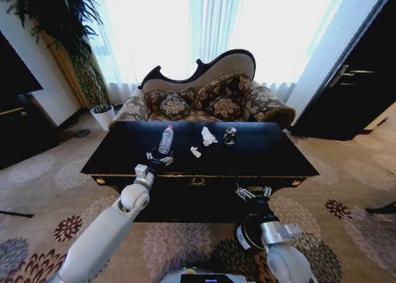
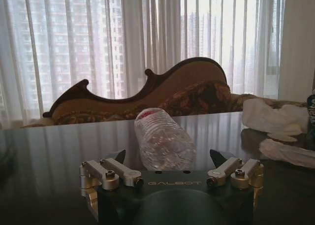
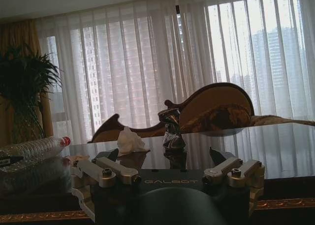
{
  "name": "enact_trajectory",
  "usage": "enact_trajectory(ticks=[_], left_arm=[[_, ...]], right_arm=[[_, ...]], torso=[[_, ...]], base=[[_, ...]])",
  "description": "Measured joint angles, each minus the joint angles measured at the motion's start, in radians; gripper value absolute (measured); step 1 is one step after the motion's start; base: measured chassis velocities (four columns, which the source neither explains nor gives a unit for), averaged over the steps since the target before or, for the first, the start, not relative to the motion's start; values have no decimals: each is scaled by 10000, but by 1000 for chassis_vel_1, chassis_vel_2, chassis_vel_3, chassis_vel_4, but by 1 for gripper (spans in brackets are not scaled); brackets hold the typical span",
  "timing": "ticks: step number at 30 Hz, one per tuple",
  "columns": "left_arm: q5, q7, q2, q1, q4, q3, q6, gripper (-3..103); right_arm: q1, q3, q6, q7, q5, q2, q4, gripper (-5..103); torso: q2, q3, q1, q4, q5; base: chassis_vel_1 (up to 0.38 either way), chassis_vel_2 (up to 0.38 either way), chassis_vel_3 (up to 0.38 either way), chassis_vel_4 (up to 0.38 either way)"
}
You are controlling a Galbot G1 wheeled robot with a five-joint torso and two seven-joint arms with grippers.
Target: Move to the front of the table and place the trash on the table into the trash bin.
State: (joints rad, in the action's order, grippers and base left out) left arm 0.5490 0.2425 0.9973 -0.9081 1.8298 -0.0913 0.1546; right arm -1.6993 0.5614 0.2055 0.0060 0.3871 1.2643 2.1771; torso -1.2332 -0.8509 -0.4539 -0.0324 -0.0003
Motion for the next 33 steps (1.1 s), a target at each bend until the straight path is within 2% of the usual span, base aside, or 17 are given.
enact_trajectory(ticks=[8,10,12,16,18,21,26,33], left_arm=[[16,-233,-36,578,-489,85,-122,97],[10,-243,17,623,-548,106,-135,89],[7,-243,38,623,-558,112,-135,89],[-101,-255,125,492,-589,118,-135,68],[-113,-259,132,454,-588,106,-140,68],[-162,-260,134,265,-489,35,-169,52],[-195,-248,104,28,-281,-65,-186,43],[-16,-68,-230,-429,699,-358,44,41]], right_arm=[[-36,-16,-34,6,-53,-2,124,100],[-52,-16,-45,17,-66,2,162,100],[-58,-16,-51,21,-71,7,179,100],[-87,-19,-68,43,-86,23,237,100],[-94,-18,-69,46,-87,25,248,100],[-123,-6,-69,53,-87,56,289,100],[-147,-4,-69,59,-87,106,345,100],[-210,45,-58,128,-217,103,376,100]], torso=[[0,0,0,0,2],[0,0,0,0,1],[0,0,0,0,1],[1,0,0,0,1],[0,0,0,0,1],[0,1,0,0,1],[0,1,1,-1,1],[0,0,0,0,1]], base=[[0,0,0,0],[0,0,0,0],[0,0,0,0],[0,0,0,0],[0,0,0,0],[0,0,0,0],[0,0,0,0],[0,0,0,0]])
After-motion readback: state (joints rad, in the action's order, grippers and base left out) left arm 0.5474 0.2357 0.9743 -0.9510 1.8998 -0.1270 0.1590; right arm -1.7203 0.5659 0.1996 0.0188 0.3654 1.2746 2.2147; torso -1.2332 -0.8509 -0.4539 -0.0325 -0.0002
